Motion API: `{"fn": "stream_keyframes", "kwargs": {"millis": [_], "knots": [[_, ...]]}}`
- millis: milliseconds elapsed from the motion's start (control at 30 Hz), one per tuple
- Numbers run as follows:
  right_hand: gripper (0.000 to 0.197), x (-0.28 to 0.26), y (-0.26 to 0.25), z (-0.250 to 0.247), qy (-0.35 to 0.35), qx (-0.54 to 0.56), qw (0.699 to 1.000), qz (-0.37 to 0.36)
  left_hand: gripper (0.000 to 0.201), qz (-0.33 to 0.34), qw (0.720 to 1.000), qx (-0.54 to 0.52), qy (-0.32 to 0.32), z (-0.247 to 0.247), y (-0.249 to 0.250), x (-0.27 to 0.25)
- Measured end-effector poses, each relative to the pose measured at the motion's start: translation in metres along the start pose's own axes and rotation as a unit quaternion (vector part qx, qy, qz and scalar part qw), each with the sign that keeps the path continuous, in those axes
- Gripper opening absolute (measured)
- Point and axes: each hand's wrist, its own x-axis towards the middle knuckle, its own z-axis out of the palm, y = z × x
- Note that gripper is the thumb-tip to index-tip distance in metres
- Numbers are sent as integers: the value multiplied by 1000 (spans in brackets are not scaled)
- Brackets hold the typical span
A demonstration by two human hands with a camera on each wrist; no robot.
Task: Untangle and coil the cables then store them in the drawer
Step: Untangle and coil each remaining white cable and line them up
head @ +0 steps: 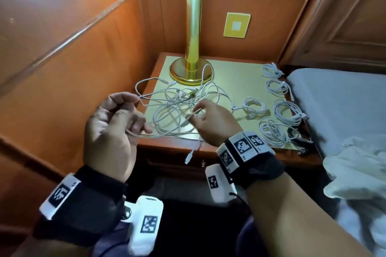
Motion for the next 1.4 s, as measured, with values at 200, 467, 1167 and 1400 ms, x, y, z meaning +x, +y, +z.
{"fn": "stream_keyframes", "kwargs": {"millis": [200, 467, 1167, 1400], "knots": [[27, 10, 24, -40, 144, 33, 983, 113, 26, -16, 995, 64, 77, -16, 2, 18], [24, -9, 27, -47, 204, 136, 969, -9, 15, 81, 949, 306, 15, -21, -1, 12], [21, -29, 1, -11, 14, 86, 972, -220, 50, -65, 996, -57, 7, -1, -10, 25], [27, -5, 37, -20, 47, -14, 997, -58, 49, -23, 986, -47, 159, -31, -3, 49]]}}
